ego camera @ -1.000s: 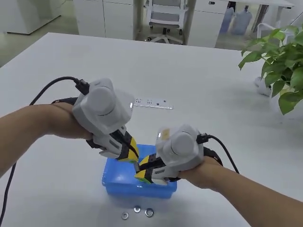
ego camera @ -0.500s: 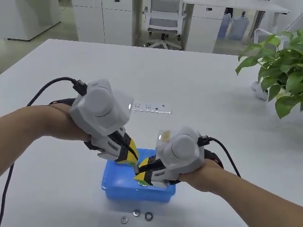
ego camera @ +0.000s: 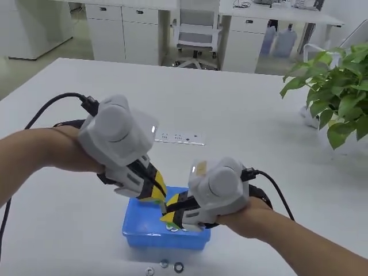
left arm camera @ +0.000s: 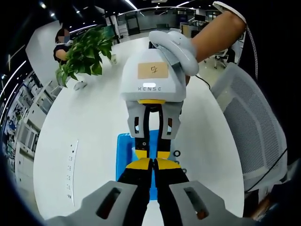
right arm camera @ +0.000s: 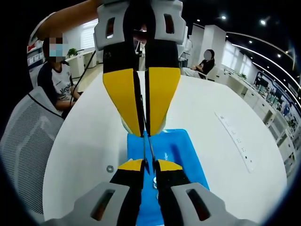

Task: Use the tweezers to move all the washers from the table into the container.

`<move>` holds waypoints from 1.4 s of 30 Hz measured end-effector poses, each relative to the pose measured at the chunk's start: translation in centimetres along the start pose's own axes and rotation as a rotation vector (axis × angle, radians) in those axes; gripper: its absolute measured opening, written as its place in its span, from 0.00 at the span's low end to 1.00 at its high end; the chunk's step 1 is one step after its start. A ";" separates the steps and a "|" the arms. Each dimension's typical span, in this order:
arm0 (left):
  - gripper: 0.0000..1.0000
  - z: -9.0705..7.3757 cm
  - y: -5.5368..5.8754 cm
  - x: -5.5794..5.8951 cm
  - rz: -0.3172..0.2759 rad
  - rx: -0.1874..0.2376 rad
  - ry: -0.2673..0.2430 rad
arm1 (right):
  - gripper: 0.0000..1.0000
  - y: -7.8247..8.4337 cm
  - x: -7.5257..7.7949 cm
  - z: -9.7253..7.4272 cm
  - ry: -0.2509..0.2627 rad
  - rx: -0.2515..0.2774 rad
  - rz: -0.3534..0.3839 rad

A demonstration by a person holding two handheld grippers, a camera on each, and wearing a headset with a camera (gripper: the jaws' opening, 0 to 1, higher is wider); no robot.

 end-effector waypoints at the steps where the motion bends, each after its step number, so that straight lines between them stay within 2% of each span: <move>1: 0.05 -0.1 -0.1 0.2 0.003 -0.001 -0.001 | 0.11 -0.1 -0.1 0.0 0.001 0.000 -0.001; 10: 0.05 -1.2 -0.3 1.3 0.008 -0.010 -0.008 | 0.11 -1.3 -1.5 0.1 -0.001 0.018 -0.011; 24: 0.05 -2.1 0.0 3.6 -0.011 -0.017 -0.018 | 0.12 -1.9 -3.6 0.6 -0.025 0.022 -0.024; 37: 0.05 -1.8 0.8 5.1 -0.023 -0.031 -0.009 | 0.12 -1.4 -5.4 1.4 -0.050 0.023 -0.026; 42: 0.05 -1.2 1.5 5.6 -0.036 -0.032 0.001 | 0.12 -0.8 -6.0 1.7 -0.061 0.017 -0.027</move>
Point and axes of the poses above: the centre of the closed fingertips' face, and the gripper's own axes: z roughly forward along the fingers, x roughly to its right, y roughly out of its underside, the point moved 1 cm from there along -z, roughly backward along the fingers, and after that the axes turned 10 degrees about x, right-handed, at the moved point
